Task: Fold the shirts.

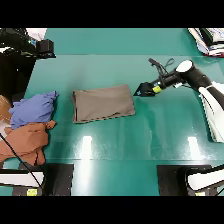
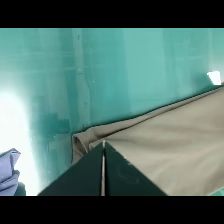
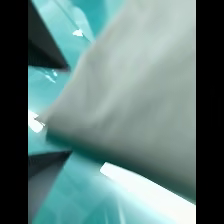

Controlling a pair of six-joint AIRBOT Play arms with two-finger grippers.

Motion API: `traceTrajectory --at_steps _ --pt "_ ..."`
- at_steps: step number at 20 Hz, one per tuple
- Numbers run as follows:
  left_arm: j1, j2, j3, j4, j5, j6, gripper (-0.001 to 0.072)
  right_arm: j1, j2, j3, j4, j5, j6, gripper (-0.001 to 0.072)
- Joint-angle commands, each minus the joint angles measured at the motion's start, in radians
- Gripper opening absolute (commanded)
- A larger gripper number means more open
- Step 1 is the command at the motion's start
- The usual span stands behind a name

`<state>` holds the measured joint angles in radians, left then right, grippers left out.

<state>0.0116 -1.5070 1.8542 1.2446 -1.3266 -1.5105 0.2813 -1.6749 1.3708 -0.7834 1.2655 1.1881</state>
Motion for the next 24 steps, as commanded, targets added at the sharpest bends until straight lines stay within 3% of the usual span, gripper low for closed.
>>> traceTrajectory --at_steps 1,6,9,10,11,13,14,15,20,24 --pt "0.0 0.001 0.0 -0.004 0.015 0.0 0.0022 -0.052 -0.011 -0.097 0.035 -0.063 0.008 0.0595" --pt "0.0 0.001 0.0 -0.004 0.026 0.004 0.0022 0.058 -0.158 -0.004 0.139 -0.069 0.008 0.0592" --pt "0.0 0.001 0.0 -0.003 0.025 0.026 0.0022 0.149 -0.254 0.121 0.19 -0.09 0.009 0.055" --pt "0.0 0.001 0.0 -0.004 0.025 0.026 0.0022 0.174 -0.279 0.16 0.196 -0.096 0.009 0.0494" --pt "0.0 0.001 0.0 -0.004 0.024 0.026 0.0022 0.198 -0.302 0.201 0.198 -0.095 0.009 0.0366" --pt "0.0 0.001 0.0 -0.005 0.023 0.026 0.0022 0.233 -0.33 0.264 0.196 -0.087 0.008 0.0207" --pt "0.0 0.001 0.0 -0.005 0.021 0.026 0.0022 0.241 -0.334 0.285 0.192 -0.085 0.008 0.0047" --pt "0.0 0.001 0.0 -0.005 0.018 0.026 0.0022 0.245 -0.334 0.304 0.175 -0.085 0.008 0.0017" --pt "-0.042 0.003 0.0 -0.04 0.011 0.026 0.002 0.162 -0.272 0.388 0.06 -0.024 0.044 0.0017" --pt "-0.171 0.003 0.0 -0.041 0.01 0.026 0.0021 -0.039 -0.109 0.387 -0.115 0.036 0.072 0.0017"
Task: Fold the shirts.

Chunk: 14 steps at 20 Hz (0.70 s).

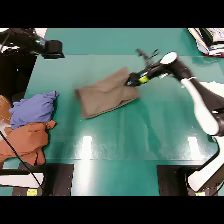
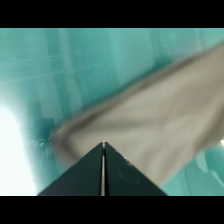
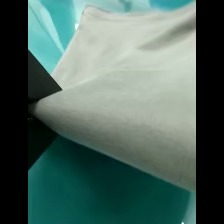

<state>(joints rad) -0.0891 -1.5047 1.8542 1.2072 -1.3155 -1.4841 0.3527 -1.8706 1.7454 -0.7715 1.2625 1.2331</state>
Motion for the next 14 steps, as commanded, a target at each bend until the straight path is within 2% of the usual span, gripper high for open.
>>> traceTrajectory --at_steps 1,3,7,10,14 --pt "-0.105 0.001 0.0 -0.004 0.0 0.0 0.0021 -0.181 0.129 0.012 -0.175 0.049 0.031 0.0017" --pt "-0.168 0.001 0.0 -0.003 0.002 0.0 0.0021 -0.336 0.201 0.012 -0.233 0.055 0.046 0.0017" --pt "-0.267 0.001 0.0 -0.003 0.06 -0.001 0.0022 -0.671 0.27 0.012 -0.222 0.027 0.051 0.0017" --pt "-0.311 0.001 0.0 -0.003 0.099 -0.001 0.0022 -0.879 0.261 0.012 -0.159 0.007 0.076 0.0017" --pt "-0.32 0.0 0.0 -0.004 0.113 -0.001 0.0022 -1.014 0.242 0.012 -0.046 -0.018 0.076 0.0017"
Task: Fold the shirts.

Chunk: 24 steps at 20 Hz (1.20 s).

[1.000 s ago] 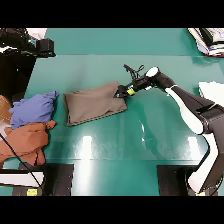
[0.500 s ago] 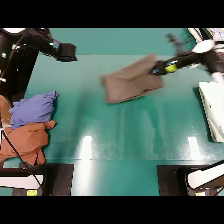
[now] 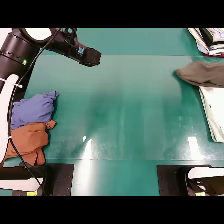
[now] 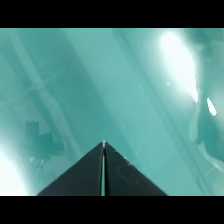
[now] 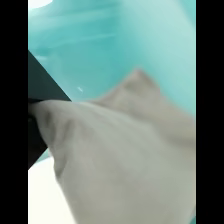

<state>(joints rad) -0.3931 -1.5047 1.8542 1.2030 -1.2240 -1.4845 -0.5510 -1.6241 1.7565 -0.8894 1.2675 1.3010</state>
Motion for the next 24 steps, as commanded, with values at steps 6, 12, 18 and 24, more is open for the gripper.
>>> traceTrajectory --at_steps 6,12,18,24 --pt "-0.016 0.0 0.0 0.0 0.046 0.0 0.0022 -0.095 -0.001 0.167 0.085 -0.02 0.007 0.0017" --pt "-0.016 0.0 0.0 0.001 0.037 0.0 0.0022 -0.15 0.058 0.24 0.048 0.127 0.011 0.0016" --pt "-0.016 0.0 0.0 0.001 0.037 0.001 0.0022 -0.275 0.246 -0.04 -0.046 0.193 0.007 0.0017" --pt "-0.016 0.0 0.0 0.001 0.034 0.027 0.0022 -0.366 0.401 -0.344 -0.365 0.258 0.008 0.0047"
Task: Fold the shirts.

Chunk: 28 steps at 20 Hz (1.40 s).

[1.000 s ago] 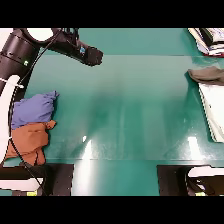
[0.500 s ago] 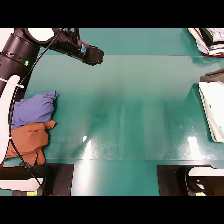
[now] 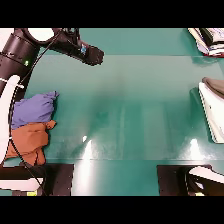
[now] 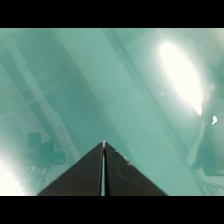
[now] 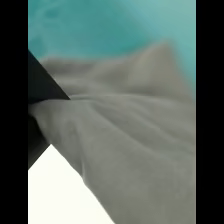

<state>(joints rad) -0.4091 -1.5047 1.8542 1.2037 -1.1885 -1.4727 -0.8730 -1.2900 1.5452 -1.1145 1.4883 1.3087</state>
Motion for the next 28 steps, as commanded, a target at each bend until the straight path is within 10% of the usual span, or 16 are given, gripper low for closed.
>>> traceTrajectory --at_steps 1,6,19,23,28 --pt "0.0 0.0 0.0 0.0 -0.002 0.015 0.0022 -0.063 0.086 -0.178 -0.165 0.042 0.0 0.0161" --pt "0.0 0.0 0.0 0.0 -0.002 0.015 0.0022 -0.141 0.149 -0.307 -0.212 0.043 0.0 0.0416" --pt "0.0 0.001 0.0 -0.007 0.024 0.014 0.0023 0.592 0.154 0.043 0.064 -0.058 0.0 0.0407" --pt "0.0 0.001 0.0 -0.007 0.06 0.014 0.0022 0.818 0.154 0.061 0.064 -0.122 -0.016 0.0018" --pt "0.0 0.001 0.0 -0.007 0.105 0.014 0.0022 0.933 0.151 0.061 0.065 -0.143 -0.034 0.0018"
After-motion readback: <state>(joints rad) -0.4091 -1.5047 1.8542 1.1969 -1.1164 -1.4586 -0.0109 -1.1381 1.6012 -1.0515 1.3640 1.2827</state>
